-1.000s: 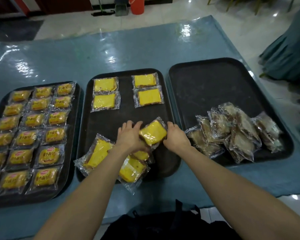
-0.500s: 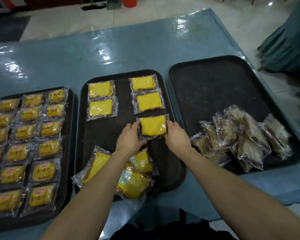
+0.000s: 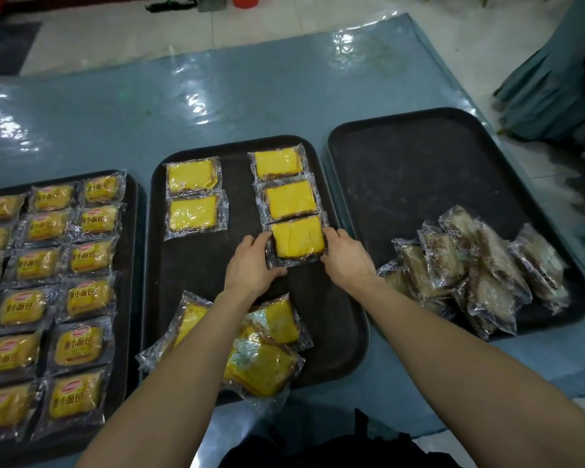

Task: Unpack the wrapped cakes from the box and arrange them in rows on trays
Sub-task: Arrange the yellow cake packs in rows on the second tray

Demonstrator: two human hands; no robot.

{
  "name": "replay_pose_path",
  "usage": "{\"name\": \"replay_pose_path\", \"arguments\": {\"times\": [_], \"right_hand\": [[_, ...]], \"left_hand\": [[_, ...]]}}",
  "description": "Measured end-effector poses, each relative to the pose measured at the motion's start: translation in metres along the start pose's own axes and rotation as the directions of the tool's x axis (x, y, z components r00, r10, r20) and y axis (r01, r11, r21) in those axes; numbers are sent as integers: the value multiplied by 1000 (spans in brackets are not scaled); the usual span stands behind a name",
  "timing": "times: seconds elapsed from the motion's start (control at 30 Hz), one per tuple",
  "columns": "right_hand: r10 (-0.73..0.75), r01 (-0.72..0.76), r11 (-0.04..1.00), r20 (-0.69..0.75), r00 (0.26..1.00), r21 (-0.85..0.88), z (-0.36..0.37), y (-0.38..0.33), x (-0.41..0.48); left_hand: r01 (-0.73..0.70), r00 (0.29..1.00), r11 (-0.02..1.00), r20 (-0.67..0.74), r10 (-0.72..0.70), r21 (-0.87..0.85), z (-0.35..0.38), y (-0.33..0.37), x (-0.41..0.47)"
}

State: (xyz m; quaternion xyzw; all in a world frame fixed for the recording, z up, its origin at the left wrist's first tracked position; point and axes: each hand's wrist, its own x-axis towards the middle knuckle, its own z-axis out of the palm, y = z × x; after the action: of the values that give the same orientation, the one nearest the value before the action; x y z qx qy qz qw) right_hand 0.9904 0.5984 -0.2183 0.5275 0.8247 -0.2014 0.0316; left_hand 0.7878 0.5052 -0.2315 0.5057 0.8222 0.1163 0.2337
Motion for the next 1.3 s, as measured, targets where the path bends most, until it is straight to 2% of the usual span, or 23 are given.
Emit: {"name": "replay_pose_path", "arguments": {"times": [0.07,0.17,0.27,0.5,0.6,0.7,0.8,0.9,1.0,1.17,1.23,1.3], "right_hand": [[34,-33,999,-20,999,43,-3,-4,-8],[45,-46,999,-69,997,-15,-1,-13,-29],[7,-8,1000,-71,997,-26,5,-23,-49],[-137,133,983,24,990,123,27,-64,-83],[-197,196,973,-10,980,122,42,-81,-100],[-247,251,966,-60,967,61,45,-96,-105],[-314,313,946,-7,949,88,46,-112,-100],[-302,283,945,104,948,163,47,-131,-95],[-240,232,970,152,959,70,52,-145,-91],[-143,139,990,170,975,35,49,-157,-80],[-132,130,991,177,975,22,50,-160,-75],[-142,141,990,164,976,14,51,-165,-70]], "left_hand": [[-13,1000,1000,10,13,-10,-5,-4,-5],[1,1000,1000,-21,-1,-12,-18,-19,-21],[25,994,1000,-105,-24,9,-30,-46,-41],[178,947,982,-281,-156,54,-53,-104,-107],[259,939,966,-231,-254,-7,-58,-118,-134],[294,950,952,-85,-301,-85,-63,-126,-148],[322,946,945,54,-319,-54,-67,-135,-144],[296,955,947,78,-288,-126,-71,-145,-133],[259,966,934,60,-252,-248,-81,-151,-121],[194,959,881,-107,-263,-431,-100,-159,-109],[172,970,873,-77,-232,-456,-104,-163,-101],[177,982,898,19,-186,-403,-108,-164,-96]]}}
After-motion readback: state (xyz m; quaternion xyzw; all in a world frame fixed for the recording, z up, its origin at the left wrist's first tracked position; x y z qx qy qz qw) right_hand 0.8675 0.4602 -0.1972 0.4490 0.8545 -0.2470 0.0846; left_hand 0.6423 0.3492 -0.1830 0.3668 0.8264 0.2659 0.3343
